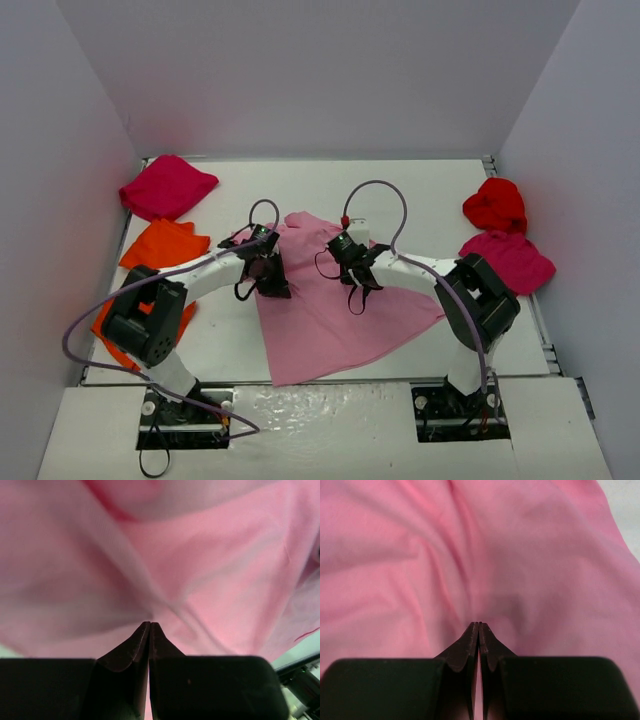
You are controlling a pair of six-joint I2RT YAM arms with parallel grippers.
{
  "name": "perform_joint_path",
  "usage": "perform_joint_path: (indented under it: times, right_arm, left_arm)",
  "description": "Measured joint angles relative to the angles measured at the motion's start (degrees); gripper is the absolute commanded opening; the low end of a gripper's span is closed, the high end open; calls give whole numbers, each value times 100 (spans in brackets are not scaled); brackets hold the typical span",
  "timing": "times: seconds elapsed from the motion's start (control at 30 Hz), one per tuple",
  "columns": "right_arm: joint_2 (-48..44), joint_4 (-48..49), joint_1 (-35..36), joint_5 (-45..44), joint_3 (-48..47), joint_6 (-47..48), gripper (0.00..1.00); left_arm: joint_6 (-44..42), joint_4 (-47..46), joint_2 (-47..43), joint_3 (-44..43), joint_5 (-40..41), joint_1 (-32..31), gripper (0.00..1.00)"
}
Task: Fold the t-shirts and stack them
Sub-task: Flatten the tshirt out
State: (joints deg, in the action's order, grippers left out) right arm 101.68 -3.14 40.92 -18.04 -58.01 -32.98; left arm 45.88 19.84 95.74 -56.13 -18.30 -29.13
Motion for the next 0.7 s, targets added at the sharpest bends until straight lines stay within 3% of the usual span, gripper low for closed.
perform_joint_path:
  times: [0.23,0.33,0.5,0.7]
  right_arm:
    - [-1076,-677,260,-356,-24,71,0]
    - [-1411,-765,256,-467,-71,38,0]
    - [-1662,-1133,405,-561,107,-317,0]
    - [-2976,-1671,801,-501,1060,-1070,0]
  left_arm:
    - [-180,145,-1836,0,1327,-422,0]
    - [-218,285,-2048,-205,1488,-445,0]
    - [-35,574,-1877,-213,1017,-421,0]
    - [456,471,-2146,462,305,-506,0]
